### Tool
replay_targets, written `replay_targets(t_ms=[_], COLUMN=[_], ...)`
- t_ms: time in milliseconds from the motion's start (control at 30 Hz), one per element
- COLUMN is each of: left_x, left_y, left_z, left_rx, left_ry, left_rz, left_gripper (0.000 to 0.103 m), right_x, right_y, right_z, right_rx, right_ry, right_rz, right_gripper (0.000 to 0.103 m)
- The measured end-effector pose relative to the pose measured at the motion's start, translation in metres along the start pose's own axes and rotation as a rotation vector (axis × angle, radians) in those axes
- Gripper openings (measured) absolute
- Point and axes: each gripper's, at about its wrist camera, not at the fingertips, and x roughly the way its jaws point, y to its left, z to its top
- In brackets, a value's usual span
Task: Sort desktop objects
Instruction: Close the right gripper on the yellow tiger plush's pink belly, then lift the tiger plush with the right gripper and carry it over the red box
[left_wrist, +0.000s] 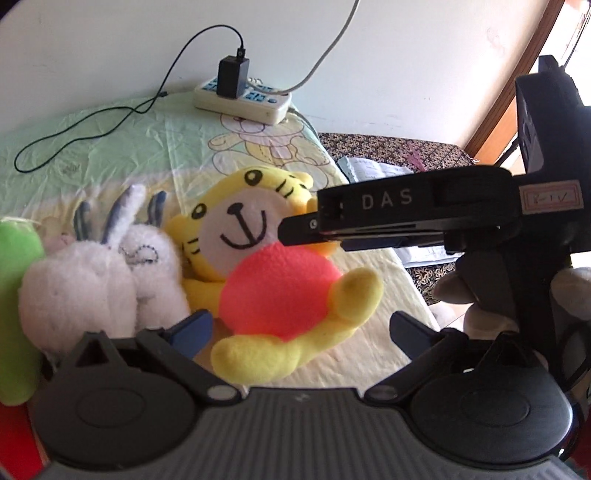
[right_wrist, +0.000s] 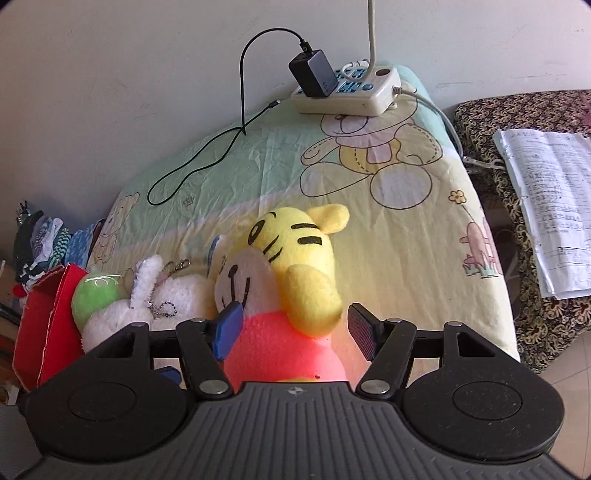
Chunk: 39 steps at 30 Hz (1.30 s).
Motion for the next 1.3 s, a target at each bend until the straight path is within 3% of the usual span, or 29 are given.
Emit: replay_targets(t_ms=[133, 300, 400, 667, 833, 1000, 1300], left_x=[0.019, 0.032, 0.037, 0.024, -0.010, -0.061, -0.153], left_y=[0.007, 0.014, 0.016, -0.002, -0.024, -0.033, 0.021], left_z=[0.006, 0.007, 0.004, 0.000, -0.005, -0.008, -0.026], left_rx=[-0.005, -0.014, -0.034, 0.015, 0.078, 0.149, 0.136], left_ry=[0.028, 0.053, 0.064, 0.052, -0.003, -0.110, -0.258], left_rz=[-0.004, -0.050, -0.095, -0.179, -0.228, -0.211, -0.145], left_gripper=[0.101, 0.101, 0.098, 0.089, 0.089, 0.089, 0.089], right_x=[0.019, 0.035, 0.032, -0.015, -0.058, -0.087, -0.096], right_y=[-0.014, -0.036, -0.043, -0.047, -0.044, -0.020, 0.077], right_z=[0.005, 0.003, -0.002, -0.015, -0.026, -0.027, -0.029], right_rx=[0.045, 0.189, 0.247, 0.259, 0.279, 0.269, 0.143], right_ry=[0.041, 0.100, 0.119, 0.067, -0.015, -0.108, -0.175], right_rz=[0.053, 0.172, 0.244, 0.222, 0.226, 0.287, 0.378], right_gripper=[0.066, 0.064, 0.048, 0.042, 0.041, 0.041, 0.041])
